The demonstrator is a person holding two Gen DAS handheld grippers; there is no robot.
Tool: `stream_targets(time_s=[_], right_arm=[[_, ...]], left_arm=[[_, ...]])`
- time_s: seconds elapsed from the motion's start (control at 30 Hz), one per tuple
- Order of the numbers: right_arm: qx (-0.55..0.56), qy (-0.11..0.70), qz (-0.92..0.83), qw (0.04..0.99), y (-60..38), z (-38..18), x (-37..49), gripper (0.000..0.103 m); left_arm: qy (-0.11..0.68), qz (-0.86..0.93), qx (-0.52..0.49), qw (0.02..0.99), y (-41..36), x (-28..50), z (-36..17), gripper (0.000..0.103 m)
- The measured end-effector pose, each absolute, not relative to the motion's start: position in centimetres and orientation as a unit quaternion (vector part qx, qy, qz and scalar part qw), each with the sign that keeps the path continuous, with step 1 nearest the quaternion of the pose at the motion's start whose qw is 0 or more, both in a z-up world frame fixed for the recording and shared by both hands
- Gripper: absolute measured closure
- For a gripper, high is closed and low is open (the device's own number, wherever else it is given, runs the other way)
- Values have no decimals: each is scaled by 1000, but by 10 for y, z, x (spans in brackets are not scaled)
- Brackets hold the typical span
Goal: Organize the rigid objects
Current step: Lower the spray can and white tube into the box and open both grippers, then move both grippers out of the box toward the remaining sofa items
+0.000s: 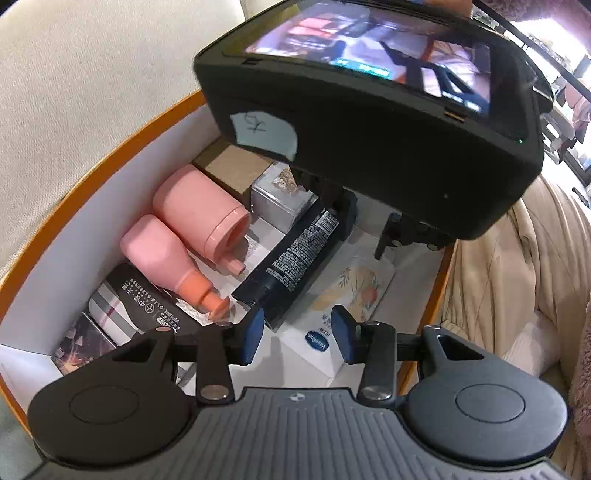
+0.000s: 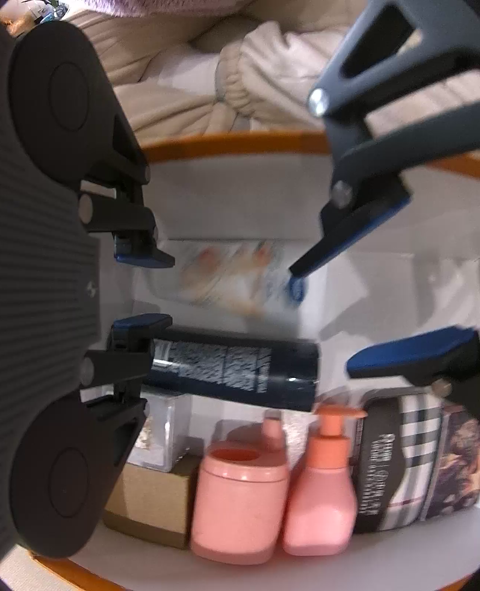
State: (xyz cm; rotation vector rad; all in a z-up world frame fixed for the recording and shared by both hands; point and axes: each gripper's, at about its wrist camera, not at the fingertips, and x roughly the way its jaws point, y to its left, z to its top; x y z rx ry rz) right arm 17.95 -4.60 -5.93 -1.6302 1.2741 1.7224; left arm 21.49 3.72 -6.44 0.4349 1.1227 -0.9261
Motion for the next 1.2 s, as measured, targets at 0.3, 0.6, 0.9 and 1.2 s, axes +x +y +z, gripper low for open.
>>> stream_targets(time_s=[0.3,0.6,0.9,1.2], right_arm=[[-505,525,620,291,-49,-53,202,77],[-461,572,602,312,-57,-62,212,88],[-534,512,591,323,-73,-57,203,86],[-572,488,554,357,-91,-55,205,96]], left_arm=[[591,-360,118,712,48,226,-83,60],[625,-316,78,709,48,223,-87,60],[621,-288,42,728,54,217,-77,60],[606,-274,36,746,45,206,-59,60]])
